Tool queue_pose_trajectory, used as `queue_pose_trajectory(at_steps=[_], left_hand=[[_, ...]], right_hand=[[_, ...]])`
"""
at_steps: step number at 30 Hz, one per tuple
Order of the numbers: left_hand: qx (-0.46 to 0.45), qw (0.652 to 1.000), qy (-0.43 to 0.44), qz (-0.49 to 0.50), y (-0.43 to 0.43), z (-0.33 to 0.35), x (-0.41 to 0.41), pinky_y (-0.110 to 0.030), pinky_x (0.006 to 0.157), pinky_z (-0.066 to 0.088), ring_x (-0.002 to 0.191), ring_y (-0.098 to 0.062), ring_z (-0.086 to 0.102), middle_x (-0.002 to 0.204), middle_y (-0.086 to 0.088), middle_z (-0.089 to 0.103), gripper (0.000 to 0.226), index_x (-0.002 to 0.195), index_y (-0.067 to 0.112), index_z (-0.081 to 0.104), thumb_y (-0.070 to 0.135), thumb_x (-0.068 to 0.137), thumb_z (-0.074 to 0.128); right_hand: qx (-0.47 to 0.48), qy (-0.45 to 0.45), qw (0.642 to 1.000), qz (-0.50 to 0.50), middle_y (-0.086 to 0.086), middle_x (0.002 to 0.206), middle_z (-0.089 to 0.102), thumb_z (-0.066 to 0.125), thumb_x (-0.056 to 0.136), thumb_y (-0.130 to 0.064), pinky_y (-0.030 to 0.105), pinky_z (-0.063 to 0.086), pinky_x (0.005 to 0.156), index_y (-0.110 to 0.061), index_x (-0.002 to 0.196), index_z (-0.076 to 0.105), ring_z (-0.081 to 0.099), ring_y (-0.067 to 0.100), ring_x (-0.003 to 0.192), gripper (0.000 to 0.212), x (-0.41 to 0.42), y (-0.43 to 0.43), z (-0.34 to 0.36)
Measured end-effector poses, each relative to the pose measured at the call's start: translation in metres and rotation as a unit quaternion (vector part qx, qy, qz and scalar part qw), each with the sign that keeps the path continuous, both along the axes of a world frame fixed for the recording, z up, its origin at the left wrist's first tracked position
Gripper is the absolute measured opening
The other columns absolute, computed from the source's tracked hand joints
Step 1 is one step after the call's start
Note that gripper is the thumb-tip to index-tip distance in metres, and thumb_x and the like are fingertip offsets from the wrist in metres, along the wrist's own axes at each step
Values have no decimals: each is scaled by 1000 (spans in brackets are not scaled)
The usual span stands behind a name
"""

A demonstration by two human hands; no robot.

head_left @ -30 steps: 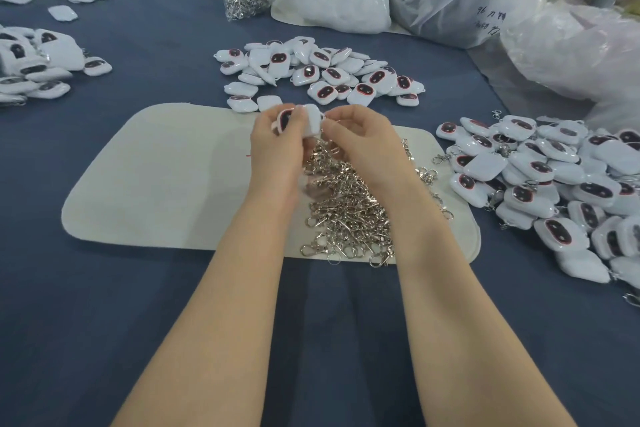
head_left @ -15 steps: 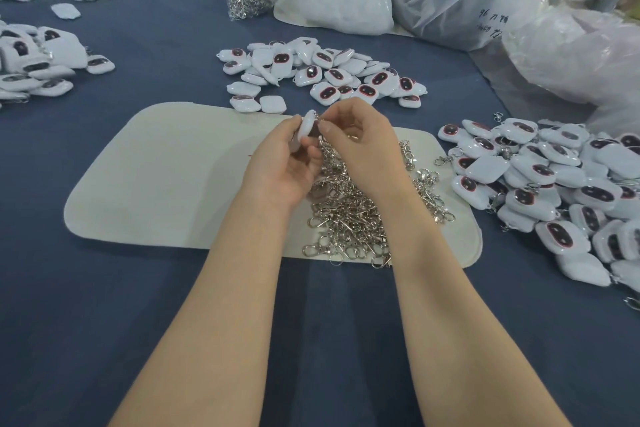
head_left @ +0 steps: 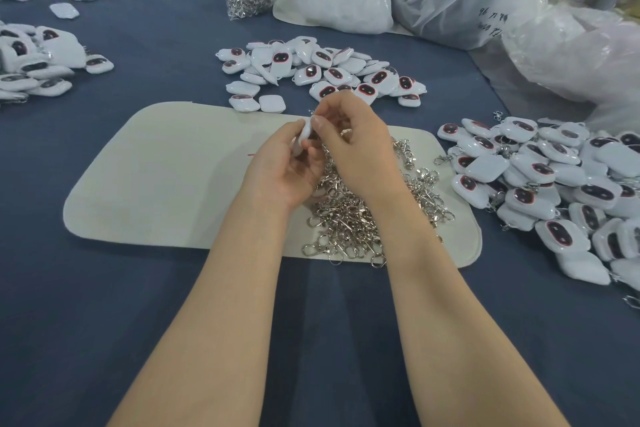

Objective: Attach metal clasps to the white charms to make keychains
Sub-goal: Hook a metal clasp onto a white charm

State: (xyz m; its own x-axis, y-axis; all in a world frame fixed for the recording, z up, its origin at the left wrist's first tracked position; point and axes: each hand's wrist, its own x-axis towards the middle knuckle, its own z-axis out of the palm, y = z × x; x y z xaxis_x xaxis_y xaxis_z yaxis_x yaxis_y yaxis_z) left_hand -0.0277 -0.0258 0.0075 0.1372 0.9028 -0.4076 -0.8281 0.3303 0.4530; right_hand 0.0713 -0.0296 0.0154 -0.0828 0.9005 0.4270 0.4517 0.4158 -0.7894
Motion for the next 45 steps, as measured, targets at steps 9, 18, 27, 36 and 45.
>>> queue_pose_trajectory(at_steps=[9,18,27,36,45], left_hand=[[34,994,87,59,2,-1,7,-13,38,38,43,-4,42,63,1,50,8,98,10,55,16,97,50],[167,876,413,186,-3,-1,8,-27,65,47,63,-6,51,86,6,55,13,103,22,57,13,94,53],[248,766,554,211,-6,-4,11,-8,70,41,74,8,53,86,20,56,18,108,23,58,16,92,54],[200,803,535,171,-4,-6,13,-5,70,43,76,2,58,97,9,61,31,124,22,55,28,93,56],[132,860,469,152,-2,-7,14,-22,68,49,63,3,58,113,-2,63,9,97,25,55,18,96,49]], right_hand=[[-66,21,997,14,-11,68,51,48,98,-11,4,35,48,-14,85,49,49,-12,50,14,3,1,2],[-49,-120,992,-8,-2,78,49,44,99,-17,23,27,56,-15,89,45,42,12,66,11,10,3,2],[-100,-84,991,-21,1,107,57,46,96,-14,20,37,65,-14,110,54,52,11,86,16,11,4,-3],[-163,10,987,-2,-16,54,54,61,90,-37,9,34,46,-17,81,68,41,-3,45,23,28,-1,7],[-71,651,743,-140,9,80,63,53,95,-4,21,54,61,-4,90,53,62,13,65,5,47,7,18]])
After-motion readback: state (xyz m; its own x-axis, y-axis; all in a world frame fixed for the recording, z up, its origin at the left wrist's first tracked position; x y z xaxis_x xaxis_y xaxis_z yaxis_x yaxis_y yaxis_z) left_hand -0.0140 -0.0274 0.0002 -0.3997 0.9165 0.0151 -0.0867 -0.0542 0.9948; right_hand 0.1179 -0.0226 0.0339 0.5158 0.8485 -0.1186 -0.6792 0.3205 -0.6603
